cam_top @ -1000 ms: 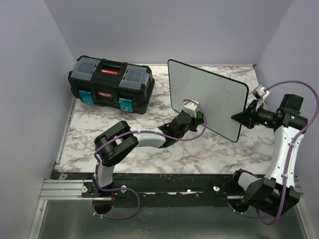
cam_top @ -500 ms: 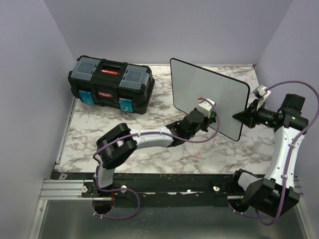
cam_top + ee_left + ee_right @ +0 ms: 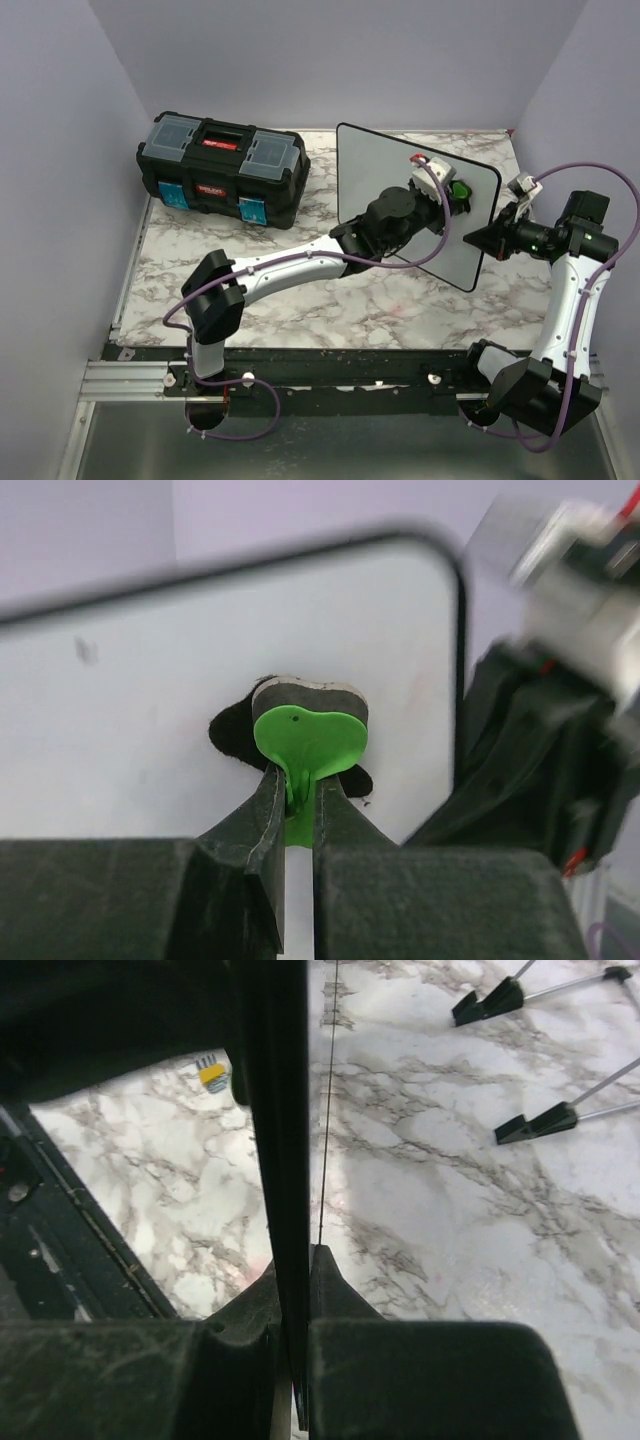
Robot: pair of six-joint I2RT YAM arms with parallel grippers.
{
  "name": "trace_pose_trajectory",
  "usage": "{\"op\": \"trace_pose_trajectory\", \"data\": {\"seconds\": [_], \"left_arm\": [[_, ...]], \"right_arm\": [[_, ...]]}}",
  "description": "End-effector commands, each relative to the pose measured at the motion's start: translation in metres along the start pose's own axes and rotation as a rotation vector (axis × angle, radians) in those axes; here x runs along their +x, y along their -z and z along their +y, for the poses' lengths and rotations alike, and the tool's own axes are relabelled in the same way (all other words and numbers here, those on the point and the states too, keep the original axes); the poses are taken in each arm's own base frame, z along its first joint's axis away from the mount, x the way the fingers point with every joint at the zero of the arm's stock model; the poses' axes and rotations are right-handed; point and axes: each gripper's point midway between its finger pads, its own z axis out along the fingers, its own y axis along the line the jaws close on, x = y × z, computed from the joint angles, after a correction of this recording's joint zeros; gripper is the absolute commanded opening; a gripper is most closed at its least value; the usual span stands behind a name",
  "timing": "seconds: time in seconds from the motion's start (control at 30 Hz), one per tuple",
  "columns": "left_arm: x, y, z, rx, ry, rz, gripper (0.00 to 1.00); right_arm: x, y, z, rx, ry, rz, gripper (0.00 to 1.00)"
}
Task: Erase the whiteboard
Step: Erase the whiteboard at the center of the board.
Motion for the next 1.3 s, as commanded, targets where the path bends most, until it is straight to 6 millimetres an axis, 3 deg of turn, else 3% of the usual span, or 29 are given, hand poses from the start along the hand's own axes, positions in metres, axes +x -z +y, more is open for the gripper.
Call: {"op": "trace_pose_trajectory", "data": {"seconds": [0.0, 0.1, 0.17, 0.37, 0.57, 0.9, 1.0, 1.27], "left_arm": [[-0.101, 0.013, -0.028, 0.091, 0.012, -0.201, 0.0], [-0.107, 0.01, -0.026, 0.083, -0.005, -0.191, 0.0], [-0.093, 0.002, -0.013, 0.056, 0.005, -0.148, 0.0], [-0.038, 0.002, 0.048, -0.056, 0.063, -0.027, 0.0], [0.012, 0.019, 0.097, -0.162, 0.047, 0.082, 0.0], [0.105, 0.052, 0.2, -0.383, 0.038, 0.26, 0.0], [0.128, 0.067, 0.211, -0.42, 0.051, 0.305, 0.0], [0.176, 0.111, 0.211, -0.445, 0.129, 0.386, 0.0]], "right_arm": [[-0.018, -0.001, 0.05, -0.189, -0.101, -0.103, 0.01], [-0.017, -0.001, 0.05, -0.188, -0.101, -0.103, 0.01], [-0.017, 0.0, 0.051, -0.187, -0.097, -0.103, 0.01], [-0.018, 0.0, 0.052, -0.186, -0.092, -0.104, 0.01], [-0.017, 0.0, 0.052, -0.187, -0.087, -0.101, 0.01], [-0.016, 0.001, 0.052, -0.181, -0.081, -0.094, 0.01], [-0.016, 0.0, 0.051, -0.183, -0.085, -0.093, 0.01], [-0.017, 0.001, 0.053, -0.183, -0.076, -0.094, 0.0]]}}
